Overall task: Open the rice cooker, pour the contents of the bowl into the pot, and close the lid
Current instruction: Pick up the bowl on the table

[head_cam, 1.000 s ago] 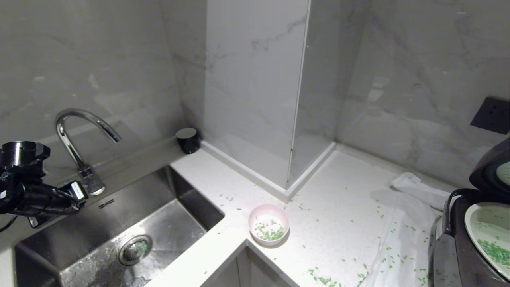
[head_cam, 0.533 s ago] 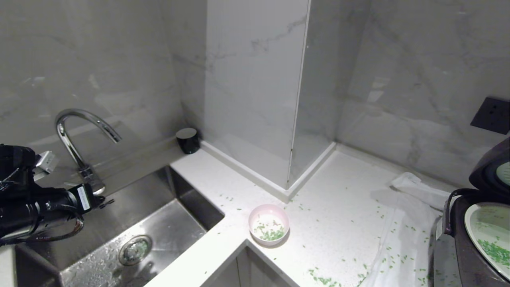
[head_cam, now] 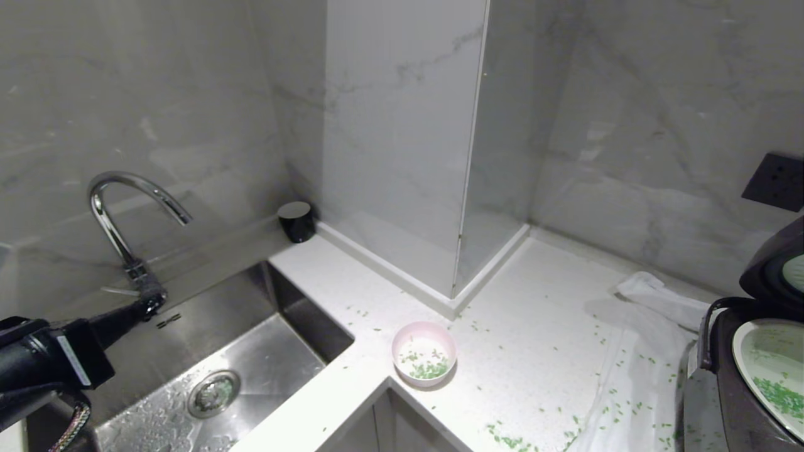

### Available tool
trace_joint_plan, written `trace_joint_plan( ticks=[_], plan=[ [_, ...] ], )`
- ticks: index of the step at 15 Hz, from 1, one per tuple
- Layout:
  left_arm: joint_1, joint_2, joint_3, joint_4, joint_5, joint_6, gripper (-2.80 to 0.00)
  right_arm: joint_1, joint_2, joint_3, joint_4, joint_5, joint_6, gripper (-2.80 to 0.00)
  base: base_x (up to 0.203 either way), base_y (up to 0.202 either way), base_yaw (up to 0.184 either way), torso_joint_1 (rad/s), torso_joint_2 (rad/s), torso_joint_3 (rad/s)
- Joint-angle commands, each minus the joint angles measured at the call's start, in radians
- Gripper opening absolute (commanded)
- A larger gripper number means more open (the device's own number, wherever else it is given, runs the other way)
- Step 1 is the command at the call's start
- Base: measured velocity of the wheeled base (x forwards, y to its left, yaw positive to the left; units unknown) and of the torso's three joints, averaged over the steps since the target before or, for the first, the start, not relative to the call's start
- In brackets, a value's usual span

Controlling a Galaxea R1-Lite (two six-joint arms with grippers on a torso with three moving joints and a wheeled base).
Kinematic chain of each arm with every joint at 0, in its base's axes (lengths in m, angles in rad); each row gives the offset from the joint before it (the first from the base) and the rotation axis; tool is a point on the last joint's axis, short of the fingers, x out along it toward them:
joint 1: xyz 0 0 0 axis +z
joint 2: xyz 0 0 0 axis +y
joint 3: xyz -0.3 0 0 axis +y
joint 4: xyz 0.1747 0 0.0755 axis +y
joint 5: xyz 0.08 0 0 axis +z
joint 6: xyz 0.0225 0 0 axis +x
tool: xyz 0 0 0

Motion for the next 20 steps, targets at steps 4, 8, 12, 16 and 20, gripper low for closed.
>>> trace_joint_plan(
  ticks=[4, 8, 12, 16, 20],
  plan=[
    [0.038, -0.313, 0.039, 0.106, 0.067, 0.117, -2.8, 0.0, 0.0, 0.002, 0.0, 0.001, -0.002, -2.8, 0.0, 0.0, 0.0, 0.0, 0.0, 0.0],
    [0.084, -0.454, 0.06, 0.156, 0.122, 0.209, -2.8, 0.0, 0.0, 0.002, 0.001, 0.001, 0.0, -2.8, 0.0, 0.0, 0.0, 0.0, 0.0, 0.0],
    [0.127, -0.621, 0.08, 0.266, 0.128, 0.33, -2.8, 0.0, 0.0, 0.002, 0.0, 0.001, -0.002, -2.8, 0.0, 0.0, 0.0, 0.0, 0.0, 0.0],
    [0.146, -0.71, 0.148, 0.287, 0.218, 0.337, -2.8, 0.0, 0.0, 0.002, 0.0, 0.001, 0.0, -2.8, 0.0, 0.0, 0.0, 0.0, 0.0, 0.0],
    [0.049, -0.755, 0.151, 0.285, 0.204, 0.327, -2.8, 0.0, 0.0, 0.002, 0.0, 0.001, -0.001, -2.8, 0.0, 0.0, 0.0, 0.0, 0.0, 0.0]
  ],
)
